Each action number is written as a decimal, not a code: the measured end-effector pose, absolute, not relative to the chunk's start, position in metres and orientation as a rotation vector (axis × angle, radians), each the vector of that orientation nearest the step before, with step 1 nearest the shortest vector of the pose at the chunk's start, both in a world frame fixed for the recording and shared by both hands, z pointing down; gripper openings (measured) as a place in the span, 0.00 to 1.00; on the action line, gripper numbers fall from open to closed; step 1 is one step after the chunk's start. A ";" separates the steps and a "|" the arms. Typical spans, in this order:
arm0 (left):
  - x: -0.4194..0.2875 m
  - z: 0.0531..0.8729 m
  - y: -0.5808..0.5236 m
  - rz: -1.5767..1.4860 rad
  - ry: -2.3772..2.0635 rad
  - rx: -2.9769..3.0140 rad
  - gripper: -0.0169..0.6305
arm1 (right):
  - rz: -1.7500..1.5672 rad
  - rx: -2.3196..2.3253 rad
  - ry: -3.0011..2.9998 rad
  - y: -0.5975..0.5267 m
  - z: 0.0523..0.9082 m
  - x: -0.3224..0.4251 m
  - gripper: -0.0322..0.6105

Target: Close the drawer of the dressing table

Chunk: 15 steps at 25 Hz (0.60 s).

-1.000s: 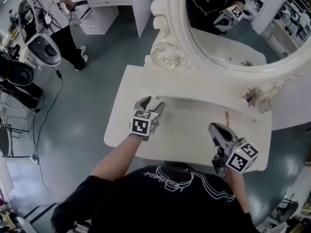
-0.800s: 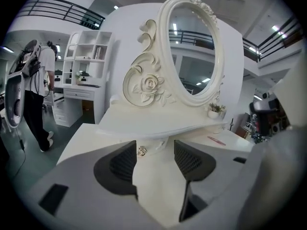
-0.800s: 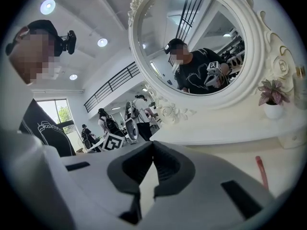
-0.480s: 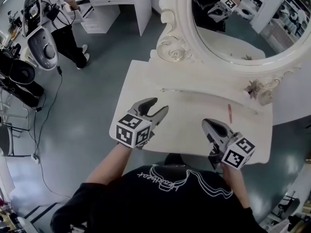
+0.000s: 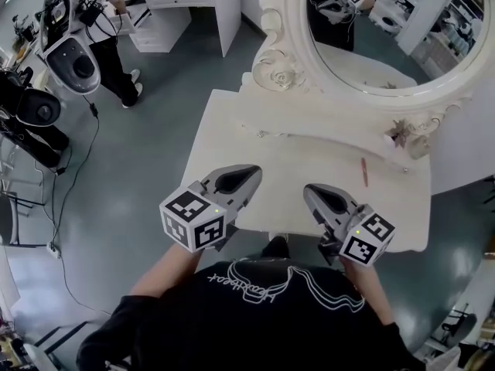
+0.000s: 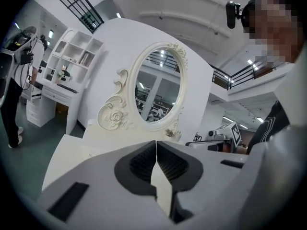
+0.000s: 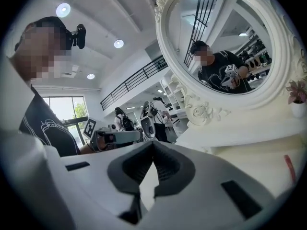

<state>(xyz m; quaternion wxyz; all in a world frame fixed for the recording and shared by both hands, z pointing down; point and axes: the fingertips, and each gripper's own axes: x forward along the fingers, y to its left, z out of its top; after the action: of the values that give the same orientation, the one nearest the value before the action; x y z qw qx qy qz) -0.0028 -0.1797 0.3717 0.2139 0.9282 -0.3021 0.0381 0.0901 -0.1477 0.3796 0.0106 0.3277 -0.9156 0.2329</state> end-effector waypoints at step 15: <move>0.014 0.358 -0.138 0.035 -0.720 2.623 0.03 | 0.598 1.132 -2.928 -0.123 0.358 0.100 0.05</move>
<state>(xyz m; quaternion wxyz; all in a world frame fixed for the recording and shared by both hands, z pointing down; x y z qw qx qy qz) 0.0143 -0.1376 0.3583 0.2090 0.9430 -0.2587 0.0125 0.1004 -0.1227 0.3576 -0.0269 0.3541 -0.9159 0.1870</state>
